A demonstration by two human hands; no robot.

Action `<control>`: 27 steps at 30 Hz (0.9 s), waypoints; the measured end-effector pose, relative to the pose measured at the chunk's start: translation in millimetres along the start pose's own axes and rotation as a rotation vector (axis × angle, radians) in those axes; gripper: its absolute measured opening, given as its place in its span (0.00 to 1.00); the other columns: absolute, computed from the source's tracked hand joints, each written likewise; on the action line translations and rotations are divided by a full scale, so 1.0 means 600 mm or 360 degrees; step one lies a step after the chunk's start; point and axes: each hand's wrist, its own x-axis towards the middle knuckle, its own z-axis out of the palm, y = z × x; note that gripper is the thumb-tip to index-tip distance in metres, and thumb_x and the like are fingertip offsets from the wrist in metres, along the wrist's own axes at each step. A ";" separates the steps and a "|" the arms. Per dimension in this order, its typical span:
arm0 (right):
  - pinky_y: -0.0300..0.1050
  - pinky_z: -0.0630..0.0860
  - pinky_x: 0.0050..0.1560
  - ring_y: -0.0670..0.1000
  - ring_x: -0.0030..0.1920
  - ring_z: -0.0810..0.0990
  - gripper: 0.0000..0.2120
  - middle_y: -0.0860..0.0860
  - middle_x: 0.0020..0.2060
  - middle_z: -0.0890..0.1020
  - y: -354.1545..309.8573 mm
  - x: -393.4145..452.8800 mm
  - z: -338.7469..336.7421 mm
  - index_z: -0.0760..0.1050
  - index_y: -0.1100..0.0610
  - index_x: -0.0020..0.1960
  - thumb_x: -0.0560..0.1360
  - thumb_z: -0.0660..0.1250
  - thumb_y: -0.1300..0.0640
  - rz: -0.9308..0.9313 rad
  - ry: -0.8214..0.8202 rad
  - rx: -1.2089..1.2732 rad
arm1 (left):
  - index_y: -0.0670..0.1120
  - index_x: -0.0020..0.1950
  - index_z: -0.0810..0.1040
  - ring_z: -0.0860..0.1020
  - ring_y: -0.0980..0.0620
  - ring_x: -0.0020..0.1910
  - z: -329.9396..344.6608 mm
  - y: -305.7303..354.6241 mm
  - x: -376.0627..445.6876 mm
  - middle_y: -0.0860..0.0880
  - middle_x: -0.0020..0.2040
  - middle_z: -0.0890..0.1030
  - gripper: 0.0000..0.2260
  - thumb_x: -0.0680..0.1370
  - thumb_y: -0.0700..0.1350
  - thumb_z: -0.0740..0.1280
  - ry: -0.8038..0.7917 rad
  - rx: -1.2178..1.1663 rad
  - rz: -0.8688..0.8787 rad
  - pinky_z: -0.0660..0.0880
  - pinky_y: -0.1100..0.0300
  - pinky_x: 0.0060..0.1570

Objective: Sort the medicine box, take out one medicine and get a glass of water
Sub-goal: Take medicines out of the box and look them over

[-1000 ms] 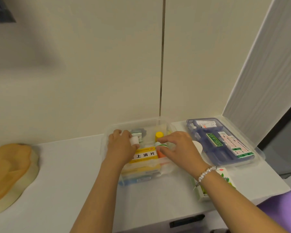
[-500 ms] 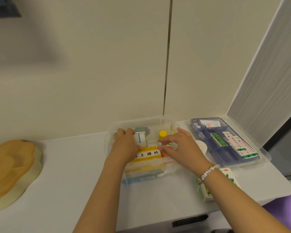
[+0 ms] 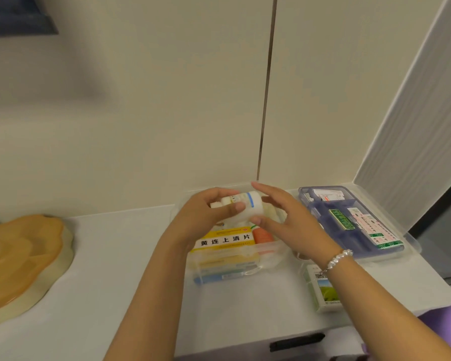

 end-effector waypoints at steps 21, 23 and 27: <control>0.28 0.73 0.39 0.35 0.41 0.78 0.20 0.40 0.42 0.80 0.037 -0.121 -0.096 0.71 0.43 0.56 0.67 0.73 0.49 0.0294 -0.0202 0.0149 | 0.50 0.57 0.80 0.80 0.57 0.47 0.162 0.008 -0.047 0.49 0.52 0.82 0.17 0.69 0.40 0.73 -0.0125 0.0128 0.0163 0.76 0.66 0.50; 0.26 0.73 0.37 0.35 0.40 0.78 0.19 0.41 0.41 0.79 0.046 -0.130 -0.090 0.71 0.44 0.57 0.68 0.72 0.51 0.0301 -0.0207 0.0097 | 0.48 0.57 0.80 0.80 0.55 0.44 0.162 0.004 -0.050 0.49 0.48 0.82 0.15 0.70 0.40 0.72 -0.0107 0.0123 0.0131 0.77 0.63 0.49; 0.29 0.73 0.37 0.40 0.42 0.76 0.21 0.38 0.42 0.76 0.073 -0.138 -0.077 0.69 0.47 0.58 0.68 0.72 0.48 0.0393 -0.0118 -0.0235 | 0.46 0.51 0.82 0.78 0.57 0.34 0.151 -0.009 -0.049 0.47 0.42 0.83 0.08 0.72 0.41 0.70 0.0191 0.0122 0.0182 0.75 0.71 0.33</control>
